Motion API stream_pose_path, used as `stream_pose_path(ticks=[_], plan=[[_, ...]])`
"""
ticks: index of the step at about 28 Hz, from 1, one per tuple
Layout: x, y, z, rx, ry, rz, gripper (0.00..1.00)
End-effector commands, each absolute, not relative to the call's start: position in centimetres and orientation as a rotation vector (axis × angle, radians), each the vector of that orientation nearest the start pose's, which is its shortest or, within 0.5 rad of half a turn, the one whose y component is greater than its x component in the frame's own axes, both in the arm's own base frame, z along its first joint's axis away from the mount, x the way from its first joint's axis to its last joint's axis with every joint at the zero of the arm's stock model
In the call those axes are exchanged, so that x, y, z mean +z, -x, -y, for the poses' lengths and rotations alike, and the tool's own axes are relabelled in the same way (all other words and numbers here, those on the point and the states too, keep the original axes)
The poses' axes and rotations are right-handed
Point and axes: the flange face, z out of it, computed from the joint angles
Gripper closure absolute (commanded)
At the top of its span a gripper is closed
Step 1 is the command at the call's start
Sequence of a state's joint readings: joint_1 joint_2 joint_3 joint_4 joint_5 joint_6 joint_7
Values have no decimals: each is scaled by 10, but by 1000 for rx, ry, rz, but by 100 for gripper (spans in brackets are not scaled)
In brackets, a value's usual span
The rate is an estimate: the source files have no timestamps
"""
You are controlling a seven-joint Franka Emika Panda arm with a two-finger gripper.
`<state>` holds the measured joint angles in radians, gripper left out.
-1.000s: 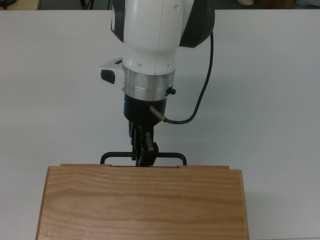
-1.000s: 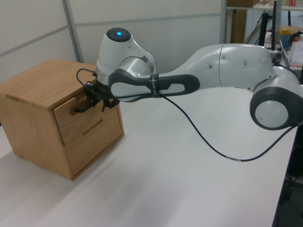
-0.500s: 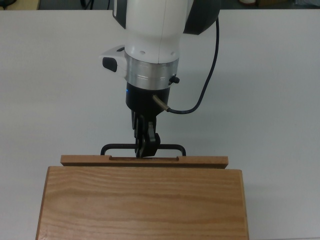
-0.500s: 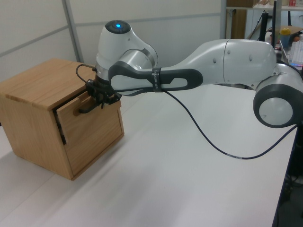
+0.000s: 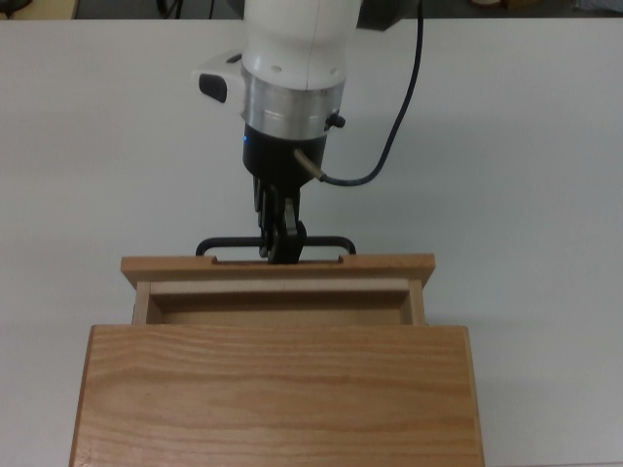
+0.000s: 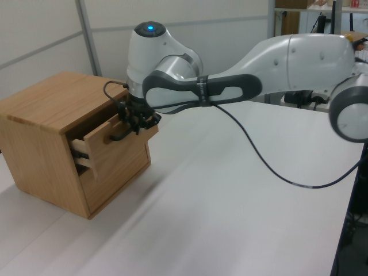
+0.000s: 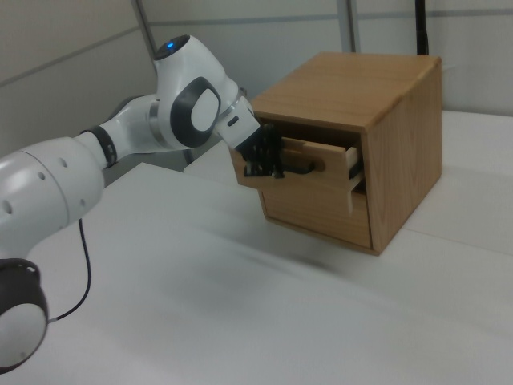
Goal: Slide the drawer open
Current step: 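Pull the handle straight out, sliding the upper drawer open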
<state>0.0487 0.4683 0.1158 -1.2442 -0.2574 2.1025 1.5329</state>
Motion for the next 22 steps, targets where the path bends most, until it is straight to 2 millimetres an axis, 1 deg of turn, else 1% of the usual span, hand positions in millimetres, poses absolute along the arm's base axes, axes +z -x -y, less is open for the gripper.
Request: stream_pose_path(ticks=[1, 7, 8, 12, 13, 16, 17, 22], plan=[[563, -679, -83, -596, 2389, -1740, 100], [567, -653, -84, -552, 2440, -1714, 100], [568, -645, -85, -538, 2450, -1708, 100], [568, -630, -84, -527, 2478, -1693, 100], [566, -622, -84, -522, 2491, -1692, 100], [563, -610, -83, -511, 2517, -1684, 100], [563, -602, -83, -503, 2524, -1677, 100], [566, -586, -81, -498, 2543, -1658, 100]])
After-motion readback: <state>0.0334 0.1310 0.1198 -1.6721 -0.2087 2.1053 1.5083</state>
